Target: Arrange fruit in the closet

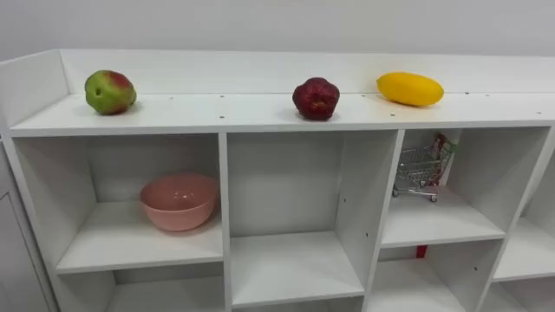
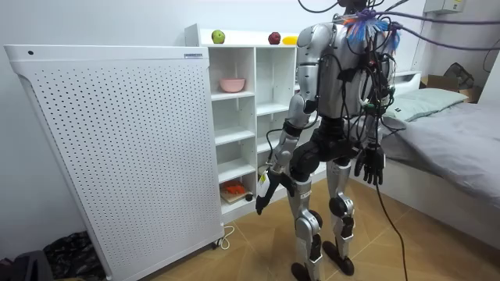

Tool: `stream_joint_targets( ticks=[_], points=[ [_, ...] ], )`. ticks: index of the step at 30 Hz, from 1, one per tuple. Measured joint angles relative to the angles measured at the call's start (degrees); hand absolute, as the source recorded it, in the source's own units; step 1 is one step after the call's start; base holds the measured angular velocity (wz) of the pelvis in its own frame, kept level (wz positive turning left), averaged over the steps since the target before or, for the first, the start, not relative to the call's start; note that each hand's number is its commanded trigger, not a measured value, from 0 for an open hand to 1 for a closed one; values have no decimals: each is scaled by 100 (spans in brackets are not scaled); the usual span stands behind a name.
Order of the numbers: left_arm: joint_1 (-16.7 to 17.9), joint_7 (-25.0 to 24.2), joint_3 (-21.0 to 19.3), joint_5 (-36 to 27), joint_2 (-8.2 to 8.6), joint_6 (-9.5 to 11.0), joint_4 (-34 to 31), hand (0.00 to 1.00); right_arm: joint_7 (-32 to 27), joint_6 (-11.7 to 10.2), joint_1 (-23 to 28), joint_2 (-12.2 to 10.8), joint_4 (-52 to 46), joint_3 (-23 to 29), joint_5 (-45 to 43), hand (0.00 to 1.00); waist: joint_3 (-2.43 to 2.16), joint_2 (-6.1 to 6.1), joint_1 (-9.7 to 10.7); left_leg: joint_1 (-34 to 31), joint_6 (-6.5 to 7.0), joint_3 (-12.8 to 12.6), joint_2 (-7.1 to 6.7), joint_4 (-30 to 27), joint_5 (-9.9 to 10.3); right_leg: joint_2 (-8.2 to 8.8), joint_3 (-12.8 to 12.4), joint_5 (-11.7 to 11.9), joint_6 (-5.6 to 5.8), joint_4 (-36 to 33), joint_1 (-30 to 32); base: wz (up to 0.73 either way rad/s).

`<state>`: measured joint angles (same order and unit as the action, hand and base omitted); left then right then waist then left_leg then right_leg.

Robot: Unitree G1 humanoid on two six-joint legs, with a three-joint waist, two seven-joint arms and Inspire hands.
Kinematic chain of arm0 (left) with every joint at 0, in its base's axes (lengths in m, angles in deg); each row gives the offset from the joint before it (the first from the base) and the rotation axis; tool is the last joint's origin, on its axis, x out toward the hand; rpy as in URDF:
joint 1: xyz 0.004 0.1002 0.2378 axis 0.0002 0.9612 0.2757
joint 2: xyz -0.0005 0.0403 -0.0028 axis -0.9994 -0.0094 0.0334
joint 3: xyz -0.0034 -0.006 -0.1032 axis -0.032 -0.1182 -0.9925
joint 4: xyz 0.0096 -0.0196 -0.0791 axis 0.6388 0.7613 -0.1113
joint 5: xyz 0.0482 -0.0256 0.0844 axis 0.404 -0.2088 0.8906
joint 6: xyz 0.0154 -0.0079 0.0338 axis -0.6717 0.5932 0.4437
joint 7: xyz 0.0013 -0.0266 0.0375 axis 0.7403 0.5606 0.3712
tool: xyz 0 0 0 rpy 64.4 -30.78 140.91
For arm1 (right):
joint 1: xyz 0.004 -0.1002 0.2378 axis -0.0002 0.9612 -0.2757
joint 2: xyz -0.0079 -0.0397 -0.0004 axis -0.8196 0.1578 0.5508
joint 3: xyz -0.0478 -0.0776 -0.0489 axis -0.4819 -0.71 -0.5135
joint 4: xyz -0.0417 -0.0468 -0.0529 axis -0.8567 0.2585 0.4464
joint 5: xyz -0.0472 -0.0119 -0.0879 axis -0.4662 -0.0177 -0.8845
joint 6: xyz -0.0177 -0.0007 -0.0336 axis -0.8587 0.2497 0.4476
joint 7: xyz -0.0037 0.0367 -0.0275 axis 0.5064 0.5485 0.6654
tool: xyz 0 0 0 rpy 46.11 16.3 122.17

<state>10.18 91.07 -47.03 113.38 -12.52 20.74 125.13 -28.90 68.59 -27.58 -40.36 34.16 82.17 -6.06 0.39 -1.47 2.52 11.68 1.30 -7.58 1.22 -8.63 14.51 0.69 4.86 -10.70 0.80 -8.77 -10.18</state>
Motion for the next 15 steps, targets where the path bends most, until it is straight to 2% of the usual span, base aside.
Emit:
stream_joint_targets(
  ticks=[7,15],
  points=[
    [-14,2,0,-2,-1,0,-3,0,33,-5,-59,0,1,-6,69,0,2,13,-4,5,0,-7,1,1,0,0,-8,0,0,1,1,0],
    [-23,9,3,-7,-1,17,-25,0,-270,-71,-48,9,-28,117,1117,0,12,89,6,-7,0,-10,5,8,0,-5,-15,0,0,2,9,0]
  ],
)
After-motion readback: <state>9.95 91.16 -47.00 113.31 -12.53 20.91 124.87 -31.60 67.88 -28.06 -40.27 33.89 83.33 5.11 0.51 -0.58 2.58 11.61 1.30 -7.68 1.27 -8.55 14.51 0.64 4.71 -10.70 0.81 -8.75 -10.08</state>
